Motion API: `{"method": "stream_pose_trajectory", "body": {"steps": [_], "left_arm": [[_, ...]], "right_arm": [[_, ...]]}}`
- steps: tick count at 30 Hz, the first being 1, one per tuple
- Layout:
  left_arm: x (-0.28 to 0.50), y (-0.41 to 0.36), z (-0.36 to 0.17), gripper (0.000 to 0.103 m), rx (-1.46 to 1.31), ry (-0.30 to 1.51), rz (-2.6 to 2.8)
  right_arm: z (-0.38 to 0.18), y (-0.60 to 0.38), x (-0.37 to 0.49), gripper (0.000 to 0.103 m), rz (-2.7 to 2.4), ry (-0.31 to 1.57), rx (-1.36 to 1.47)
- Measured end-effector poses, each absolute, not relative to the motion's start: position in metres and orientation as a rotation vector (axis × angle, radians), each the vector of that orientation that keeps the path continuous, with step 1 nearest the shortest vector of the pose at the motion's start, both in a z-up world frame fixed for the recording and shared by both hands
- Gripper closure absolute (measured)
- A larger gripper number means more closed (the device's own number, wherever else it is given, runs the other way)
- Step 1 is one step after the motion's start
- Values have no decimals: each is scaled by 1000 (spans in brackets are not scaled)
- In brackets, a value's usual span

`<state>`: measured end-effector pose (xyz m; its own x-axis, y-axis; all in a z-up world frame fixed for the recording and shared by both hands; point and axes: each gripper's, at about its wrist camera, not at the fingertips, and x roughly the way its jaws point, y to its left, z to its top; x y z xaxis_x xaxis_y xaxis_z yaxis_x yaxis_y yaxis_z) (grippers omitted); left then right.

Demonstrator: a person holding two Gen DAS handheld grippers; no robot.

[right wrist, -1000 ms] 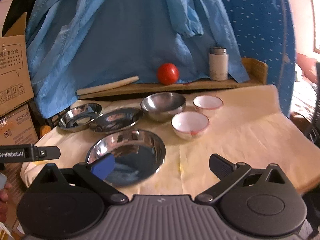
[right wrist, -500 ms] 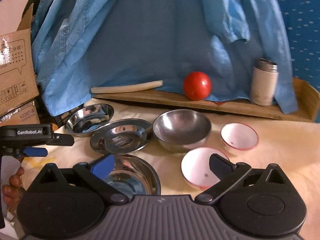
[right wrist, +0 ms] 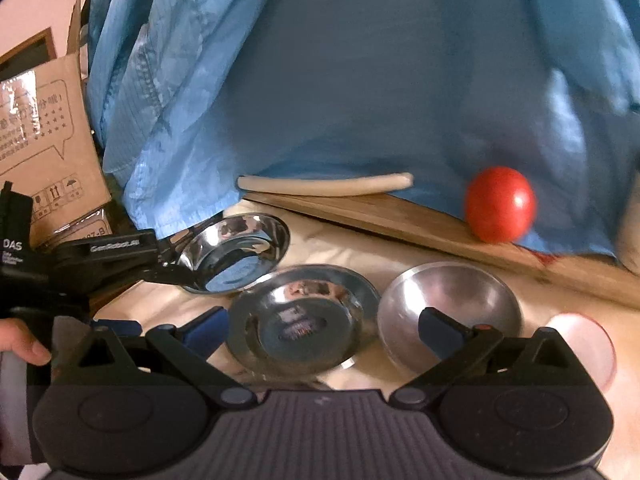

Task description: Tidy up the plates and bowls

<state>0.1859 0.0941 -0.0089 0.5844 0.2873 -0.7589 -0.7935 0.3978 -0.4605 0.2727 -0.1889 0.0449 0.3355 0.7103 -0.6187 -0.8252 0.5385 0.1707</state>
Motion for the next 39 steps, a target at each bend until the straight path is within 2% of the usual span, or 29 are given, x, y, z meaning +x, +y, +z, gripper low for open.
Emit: {"method": "stream_pose_trajectory", "body": {"steps": [14,22,24,31,39], "left_arm": [[215,139,-33,3,-958,676,830],[222,149,-40,15,-976,640,818],[223,151,-42,17,-978,632,816],[224,159,-45,37,-982,620,811],[216,162,-45,37,-988,629,782]], "right_arm": [[27,-88,319,0,1008,775,-323],[7,-40,330,2,1056,803,-398],[3,-29,331,5,1059,813,-415],[-8,-4,336,20,1077,851,-425],[-20,16,340,45,1074,929,-426]]}}
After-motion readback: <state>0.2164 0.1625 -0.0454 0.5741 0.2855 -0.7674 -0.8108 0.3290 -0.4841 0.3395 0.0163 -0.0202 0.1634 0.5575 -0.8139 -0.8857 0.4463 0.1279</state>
